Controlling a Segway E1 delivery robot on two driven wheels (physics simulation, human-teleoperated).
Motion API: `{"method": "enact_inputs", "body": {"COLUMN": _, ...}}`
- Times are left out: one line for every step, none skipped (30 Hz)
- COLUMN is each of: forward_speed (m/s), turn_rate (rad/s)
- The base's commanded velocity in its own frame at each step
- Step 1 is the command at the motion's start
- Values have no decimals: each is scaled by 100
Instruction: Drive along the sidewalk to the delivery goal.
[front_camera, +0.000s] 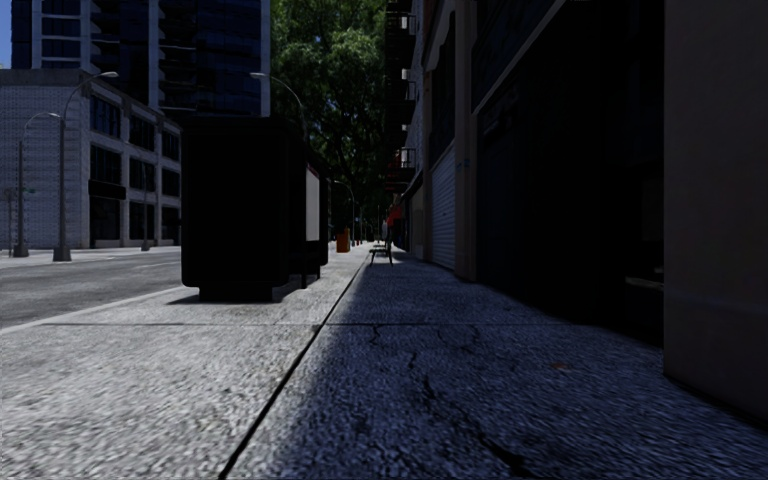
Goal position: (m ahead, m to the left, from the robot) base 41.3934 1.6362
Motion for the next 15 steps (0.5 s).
{"method": "enact_inputs", "body": {"forward_speed": 200, "turn_rate": 0}}
{"method": "enact_inputs", "body": {"forward_speed": 200, "turn_rate": 0}}
{"method": "enact_inputs", "body": {"forward_speed": 200, "turn_rate": 0}}
{"method": "enact_inputs", "body": {"forward_speed": 200, "turn_rate": 0}}
{"method": "enact_inputs", "body": {"forward_speed": 200, "turn_rate": 0}}
{"method": "enact_inputs", "body": {"forward_speed": 200, "turn_rate": 0}}
{"method": "enact_inputs", "body": {"forward_speed": 200, "turn_rate": 0}}
{"method": "enact_inputs", "body": {"forward_speed": 200, "turn_rate": 0}}
{"method": "enact_inputs", "body": {"forward_speed": 200, "turn_rate": 0}}
{"method": "enact_inputs", "body": {"forward_speed": 200, "turn_rate": 0}}
{"method": "enact_inputs", "body": {"forward_speed": 200, "turn_rate": 0}}
{"method": "enact_inputs", "body": {"forward_speed": 200, "turn_rate": 0}}
{"method": "enact_inputs", "body": {"forward_speed": 200, "turn_rate": 0}}
{"method": "enact_inputs", "body": {"forward_speed": 200, "turn_rate": 0}}
{"method": "enact_inputs", "body": {"forward_speed": 200, "turn_rate": 0}}
